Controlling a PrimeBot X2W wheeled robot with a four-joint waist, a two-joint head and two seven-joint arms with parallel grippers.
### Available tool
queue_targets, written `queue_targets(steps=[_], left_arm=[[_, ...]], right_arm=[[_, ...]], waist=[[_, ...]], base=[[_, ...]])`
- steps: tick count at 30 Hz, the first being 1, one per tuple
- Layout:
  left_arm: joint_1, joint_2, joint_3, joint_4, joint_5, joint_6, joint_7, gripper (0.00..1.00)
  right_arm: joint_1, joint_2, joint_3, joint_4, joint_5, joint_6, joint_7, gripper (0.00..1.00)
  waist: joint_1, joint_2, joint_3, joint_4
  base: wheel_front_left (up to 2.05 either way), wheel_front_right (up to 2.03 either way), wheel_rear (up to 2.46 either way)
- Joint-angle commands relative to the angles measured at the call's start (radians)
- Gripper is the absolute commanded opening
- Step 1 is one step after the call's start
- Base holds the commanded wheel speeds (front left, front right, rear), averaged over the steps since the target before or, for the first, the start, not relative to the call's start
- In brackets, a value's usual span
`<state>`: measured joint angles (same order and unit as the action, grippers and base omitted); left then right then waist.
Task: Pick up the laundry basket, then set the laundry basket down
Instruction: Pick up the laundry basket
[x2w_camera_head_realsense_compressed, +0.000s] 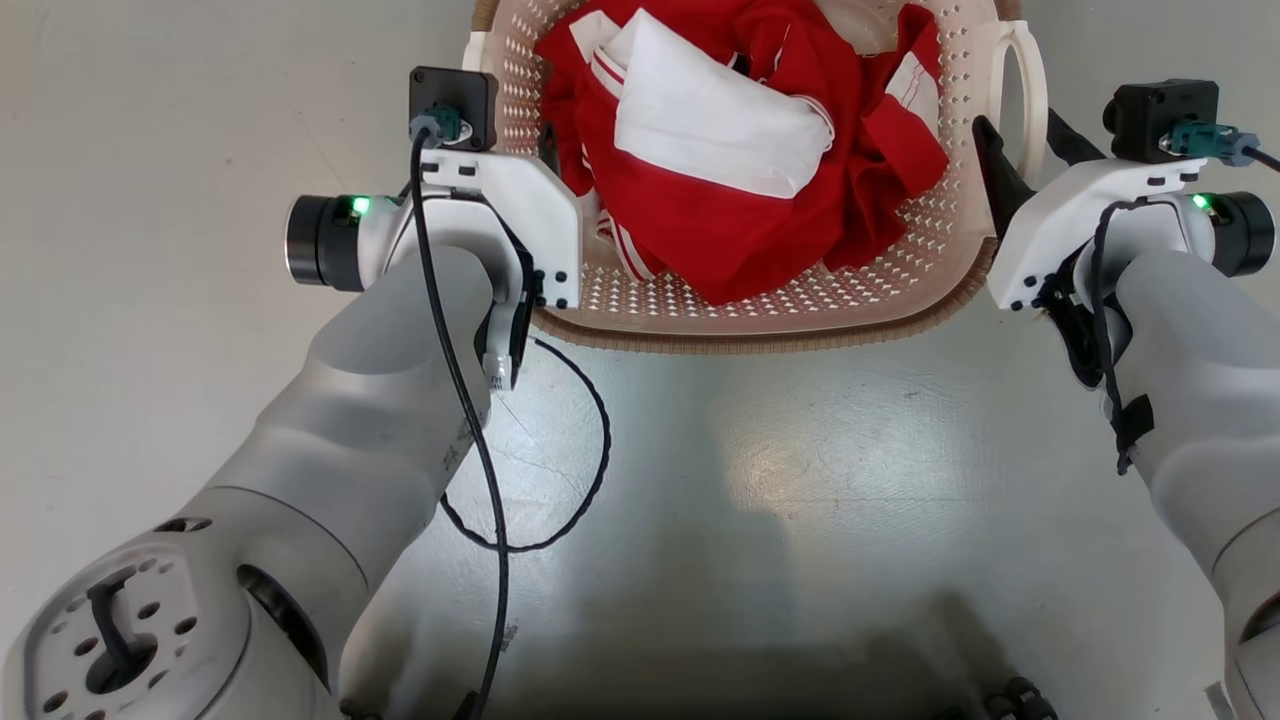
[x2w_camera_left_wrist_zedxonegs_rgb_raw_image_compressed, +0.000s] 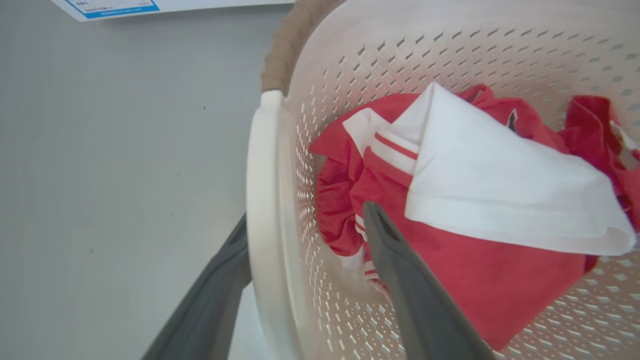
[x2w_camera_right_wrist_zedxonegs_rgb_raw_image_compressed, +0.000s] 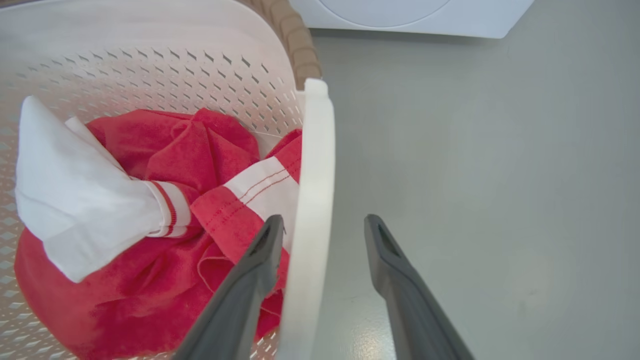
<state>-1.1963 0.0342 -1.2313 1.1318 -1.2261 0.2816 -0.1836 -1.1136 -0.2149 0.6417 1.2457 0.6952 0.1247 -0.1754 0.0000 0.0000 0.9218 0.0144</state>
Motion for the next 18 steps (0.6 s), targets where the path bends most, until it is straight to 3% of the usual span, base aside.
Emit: queue_targets(steps=[1, 7, 9, 10, 11, 12, 13, 14, 18], left_arm=[[-0.015, 0.016, 0.004, -0.001, -0.008, 0.011, 0.001, 1.00], [-0.021, 0.016, -0.009, 0.005, -0.018, 0.012, 0.005, 1.00], [-0.023, 0.016, -0.012, 0.009, -0.020, 0.011, 0.006, 1.00], [-0.025, 0.016, -0.014, 0.012, -0.019, 0.010, 0.005, 1.00], [-0.025, 0.016, -0.014, 0.012, -0.019, 0.010, 0.005, 1.00], [-0.027, 0.016, -0.016, 0.015, -0.018, 0.009, 0.003, 0.74], [-0.029, 0.016, -0.019, 0.017, -0.014, 0.009, 0.002, 0.30], [-0.031, 0.016, -0.022, 0.021, -0.008, 0.010, 0.001, 0.00], [-0.033, 0.016, -0.029, 0.021, 0.001, 0.010, -0.006, 0.00]], right_arm=[[0.024, 0.010, 0.015, 0.000, 0.012, 0.006, 0.000, 0.82], [0.017, 0.014, 0.037, 0.001, 0.033, 0.006, -0.001, 0.80], [0.014, 0.015, 0.044, 0.002, 0.041, 0.006, 0.000, 0.71], [0.012, 0.015, 0.047, 0.001, 0.044, 0.006, -0.001, 0.52], [0.012, 0.015, 0.047, 0.001, 0.044, 0.006, -0.001, 0.52], [0.010, 0.016, 0.051, 0.001, 0.048, 0.006, -0.001, 0.35], [0.009, 0.017, 0.054, 0.001, 0.051, 0.006, -0.001, 0.10], [0.008, 0.018, 0.057, 0.000, 0.055, 0.006, 0.000, 0.00], [0.010, 0.021, 0.072, 0.000, 0.070, 0.006, 0.005, 0.00]], waist=[[0.0000, 0.0000, 0.003, -0.001], [0.0000, 0.0000, 0.013, -0.006], [0.0000, 0.0000, 0.019, -0.008], [0.0000, 0.0000, 0.021, -0.010], [0.0000, 0.0000, 0.021, -0.010], [0.0000, 0.0000, 0.023, -0.011], [0.0000, 0.0000, 0.025, -0.013], [0.0000, 0.0000, 0.027, -0.014], [0.0000, 0.0000, 0.028, -0.018]], base=[[0.00, 0.00, 0.00], [0.00, 0.00, 0.00], [0.00, 0.00, 0.00], [0.00, 0.00, 0.00], [0.00, 0.00, 0.00], [0.00, 0.00, 0.00], [0.00, 0.00, 0.00], [0.00, 0.00, 0.00], [0.00, 0.00, 0.00]])
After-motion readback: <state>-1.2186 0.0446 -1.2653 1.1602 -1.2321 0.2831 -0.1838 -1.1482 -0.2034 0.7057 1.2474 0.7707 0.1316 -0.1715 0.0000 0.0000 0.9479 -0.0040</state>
